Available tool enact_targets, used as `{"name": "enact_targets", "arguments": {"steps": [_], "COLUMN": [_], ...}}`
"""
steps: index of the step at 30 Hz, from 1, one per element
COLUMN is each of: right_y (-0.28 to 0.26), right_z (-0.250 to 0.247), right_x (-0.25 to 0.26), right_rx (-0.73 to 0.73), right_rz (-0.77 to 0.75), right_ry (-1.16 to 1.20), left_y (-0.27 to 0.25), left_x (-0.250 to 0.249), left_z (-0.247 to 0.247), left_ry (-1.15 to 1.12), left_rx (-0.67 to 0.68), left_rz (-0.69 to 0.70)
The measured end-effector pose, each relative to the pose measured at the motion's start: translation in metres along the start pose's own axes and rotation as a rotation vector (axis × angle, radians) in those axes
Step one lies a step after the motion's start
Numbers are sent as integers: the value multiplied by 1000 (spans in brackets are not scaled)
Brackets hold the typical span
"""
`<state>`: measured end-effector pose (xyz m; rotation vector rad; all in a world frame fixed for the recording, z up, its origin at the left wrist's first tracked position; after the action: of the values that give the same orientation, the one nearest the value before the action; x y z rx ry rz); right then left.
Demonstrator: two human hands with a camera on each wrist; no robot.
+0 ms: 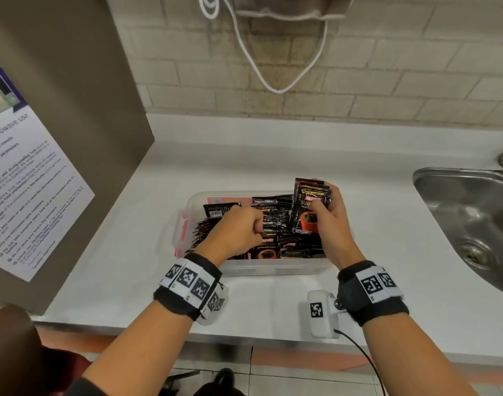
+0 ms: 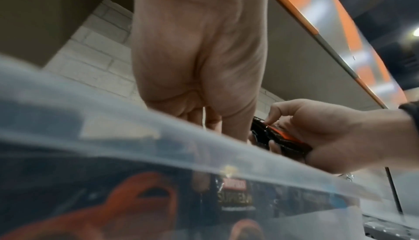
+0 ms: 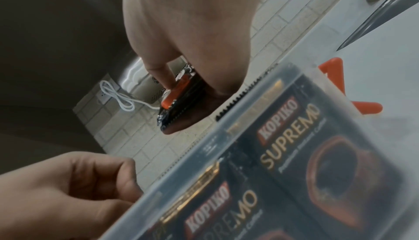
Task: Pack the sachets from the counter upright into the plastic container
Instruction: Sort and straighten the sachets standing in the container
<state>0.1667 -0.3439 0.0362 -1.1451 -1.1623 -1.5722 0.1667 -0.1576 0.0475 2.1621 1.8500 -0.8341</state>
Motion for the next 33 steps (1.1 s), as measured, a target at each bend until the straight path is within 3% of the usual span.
{"name": "enact_targets", "arguments": {"steps": [9,16,20,25,33], "right_y": [-2,-8,-9,-7,-2], "right_z": [14,31,46,41,25], "right_x": [-7,3,13,9,9], "right_rx": [43,135,212,167,100], "right_rz": [17,15,-16,27,20], "right_ry": [-14,73,145,117,130], "left_y": [1,1,8,11,7], "left_x": [1,-26,-32,-23,-15], "left_z": [-6,-51,-52,-53,-60], "left_ry": [8,-396,-562,-774,-877], "left_rx": [30,-160,-142,-122,-115], "left_rz": [-4,90,44,-14,16]}}
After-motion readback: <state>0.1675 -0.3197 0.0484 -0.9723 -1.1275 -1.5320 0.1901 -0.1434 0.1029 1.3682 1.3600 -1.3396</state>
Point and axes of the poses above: each hand's wrist, its own y-axis towards the middle knuckle, its own z-axis out of the palm, x = y × z, the point moved 8 cm from there along y, towards the middle knuckle, and after that the axes turned 12 degrees about -z, right-handed, at the moved point
